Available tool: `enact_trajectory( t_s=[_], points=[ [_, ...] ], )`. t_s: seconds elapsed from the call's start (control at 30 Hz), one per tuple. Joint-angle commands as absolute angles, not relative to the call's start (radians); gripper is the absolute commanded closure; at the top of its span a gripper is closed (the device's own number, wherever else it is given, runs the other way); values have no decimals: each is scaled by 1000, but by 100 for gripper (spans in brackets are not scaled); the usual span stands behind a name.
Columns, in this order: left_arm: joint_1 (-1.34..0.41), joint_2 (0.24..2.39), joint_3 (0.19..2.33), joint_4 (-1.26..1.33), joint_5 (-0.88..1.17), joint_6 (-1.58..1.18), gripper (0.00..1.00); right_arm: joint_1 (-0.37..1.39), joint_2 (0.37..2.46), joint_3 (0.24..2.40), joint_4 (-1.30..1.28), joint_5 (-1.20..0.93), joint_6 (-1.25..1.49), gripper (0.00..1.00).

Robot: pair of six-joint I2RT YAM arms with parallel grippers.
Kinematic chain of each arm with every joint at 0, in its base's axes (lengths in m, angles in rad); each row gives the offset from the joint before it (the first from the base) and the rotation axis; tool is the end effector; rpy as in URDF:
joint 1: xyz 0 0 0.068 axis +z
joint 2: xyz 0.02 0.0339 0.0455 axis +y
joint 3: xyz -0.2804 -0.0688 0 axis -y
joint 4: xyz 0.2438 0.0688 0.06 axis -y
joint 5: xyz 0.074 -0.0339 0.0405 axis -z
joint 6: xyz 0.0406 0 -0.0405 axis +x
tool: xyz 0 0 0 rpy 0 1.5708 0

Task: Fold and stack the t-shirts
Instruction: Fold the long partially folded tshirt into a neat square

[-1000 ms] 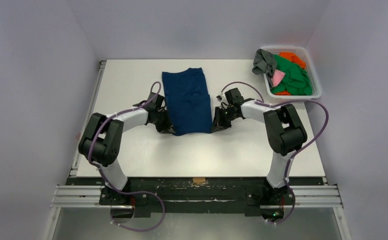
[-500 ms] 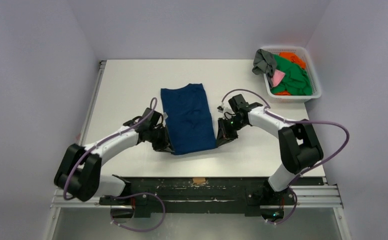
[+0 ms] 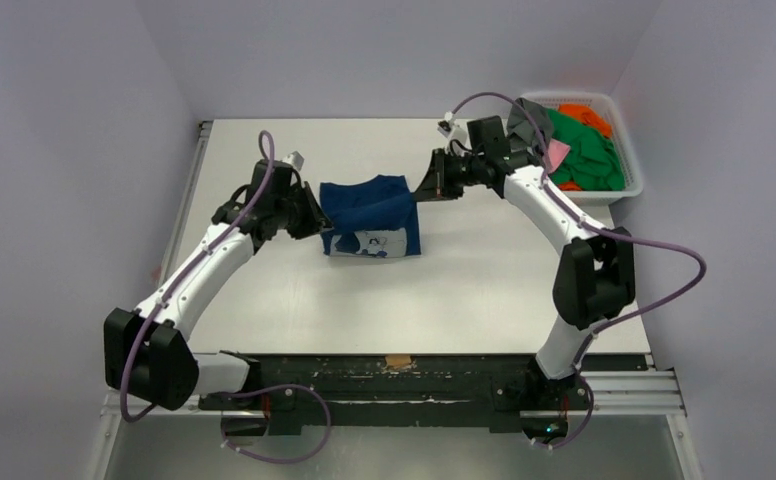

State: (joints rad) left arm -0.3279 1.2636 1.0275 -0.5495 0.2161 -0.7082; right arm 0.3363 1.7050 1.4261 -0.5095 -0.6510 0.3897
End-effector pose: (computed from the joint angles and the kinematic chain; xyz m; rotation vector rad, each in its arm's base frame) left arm 0.2496 -0.0941 0.3017 -0.3567 2.4380 -0.7367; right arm 0.3538 0.1497 0.3066 -0.2706 2.4144 1.1116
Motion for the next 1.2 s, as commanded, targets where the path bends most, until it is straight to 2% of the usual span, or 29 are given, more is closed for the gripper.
enact_trajectory(
  t_s=[0.0,0.4,0.67,0.73,0.77,0.8,0.87,0.9,0.93,0.97,1.0,1.17],
  points=[
    [-287,1380,1197,-509,140,-632,100,305,1823,1638,-458,-677,403,100],
    [-192,1743,1505,-507,152,-607,100,256,2209,2053,-530,-636,394,100],
    [-160,2059,1777,-569,225,-589,100,230,2408,2171,-388,-590,437,100],
    [-152,2119,1830,-579,225,-585,92,230,2471,2202,-336,-603,452,100],
    [-147,2144,1861,-584,218,-587,84,230,2504,2231,-309,-601,458,98],
    [-143,2167,1889,-589,209,-591,69,230,2541,2275,-295,-599,466,88],
    [-130,2202,1970,-632,219,-603,40,229,2611,2393,-310,-602,480,58],
    [-128,2209,1998,-644,231,-604,18,228,2628,2438,-328,-609,487,43],
    [-127,2201,2009,-642,243,-603,3,229,2626,2451,-338,-618,492,18],
    [-128,2184,1990,-626,252,-599,0,229,2601,2426,-329,-622,493,8],
    [-129,2162,1959,-604,264,-599,0,230,2561,2365,-305,-621,492,6],
    [-129,2077,1792,-554,307,-534,0,230,2327,2029,-236,-583,455,3]
  ],
)
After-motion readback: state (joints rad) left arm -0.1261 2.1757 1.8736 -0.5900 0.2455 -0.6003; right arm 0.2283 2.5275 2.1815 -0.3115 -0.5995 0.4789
